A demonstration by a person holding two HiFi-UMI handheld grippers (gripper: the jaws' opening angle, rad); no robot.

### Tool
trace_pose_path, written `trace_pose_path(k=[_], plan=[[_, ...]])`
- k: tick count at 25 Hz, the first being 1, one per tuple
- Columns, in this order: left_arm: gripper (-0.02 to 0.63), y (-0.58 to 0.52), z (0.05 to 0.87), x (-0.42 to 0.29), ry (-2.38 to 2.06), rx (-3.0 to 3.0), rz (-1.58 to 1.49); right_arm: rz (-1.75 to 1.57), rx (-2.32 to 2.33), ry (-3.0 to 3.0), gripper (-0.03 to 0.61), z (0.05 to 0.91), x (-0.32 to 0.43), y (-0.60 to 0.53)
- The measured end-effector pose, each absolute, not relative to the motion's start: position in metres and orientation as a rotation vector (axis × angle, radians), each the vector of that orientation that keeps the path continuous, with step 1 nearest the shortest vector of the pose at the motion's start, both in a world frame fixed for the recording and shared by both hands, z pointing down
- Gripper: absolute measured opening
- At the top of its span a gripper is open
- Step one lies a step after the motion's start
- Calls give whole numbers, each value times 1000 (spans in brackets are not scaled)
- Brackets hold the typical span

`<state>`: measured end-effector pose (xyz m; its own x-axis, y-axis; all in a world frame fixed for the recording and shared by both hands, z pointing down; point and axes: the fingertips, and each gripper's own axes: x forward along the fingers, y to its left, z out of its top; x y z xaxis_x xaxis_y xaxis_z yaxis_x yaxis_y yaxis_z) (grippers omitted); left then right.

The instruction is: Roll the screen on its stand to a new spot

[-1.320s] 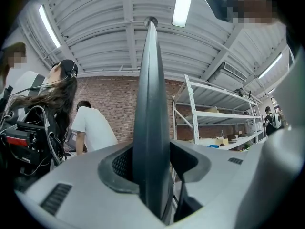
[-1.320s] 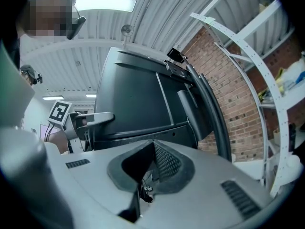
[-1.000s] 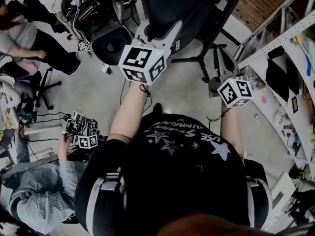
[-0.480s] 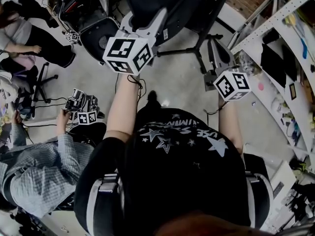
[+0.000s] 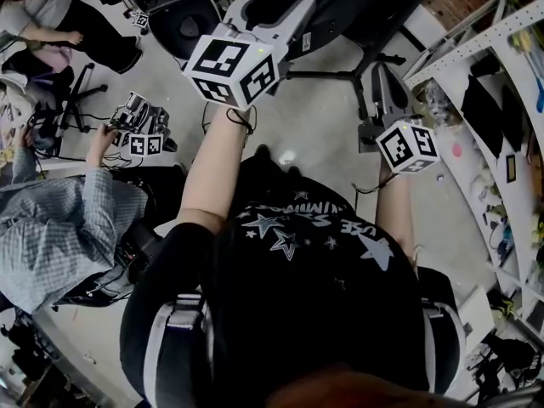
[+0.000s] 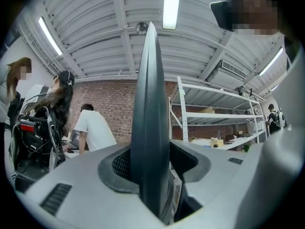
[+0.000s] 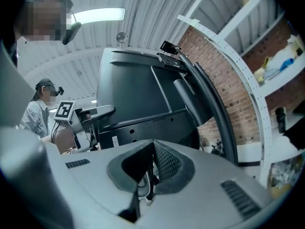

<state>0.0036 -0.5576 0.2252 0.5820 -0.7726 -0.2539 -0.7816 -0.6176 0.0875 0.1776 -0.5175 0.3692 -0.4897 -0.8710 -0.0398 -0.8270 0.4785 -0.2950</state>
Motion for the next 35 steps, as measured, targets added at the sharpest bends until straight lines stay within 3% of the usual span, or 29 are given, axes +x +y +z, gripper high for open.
trace_pose_path(k=[8,35], plan=[[213,-542,233,19,1313,-2791,418,-394,-1522,2508,6,389,190,-511],[212,-384,221,-24,1193,-2793,443,-345,-1738,2380,6,368,125,-335]])
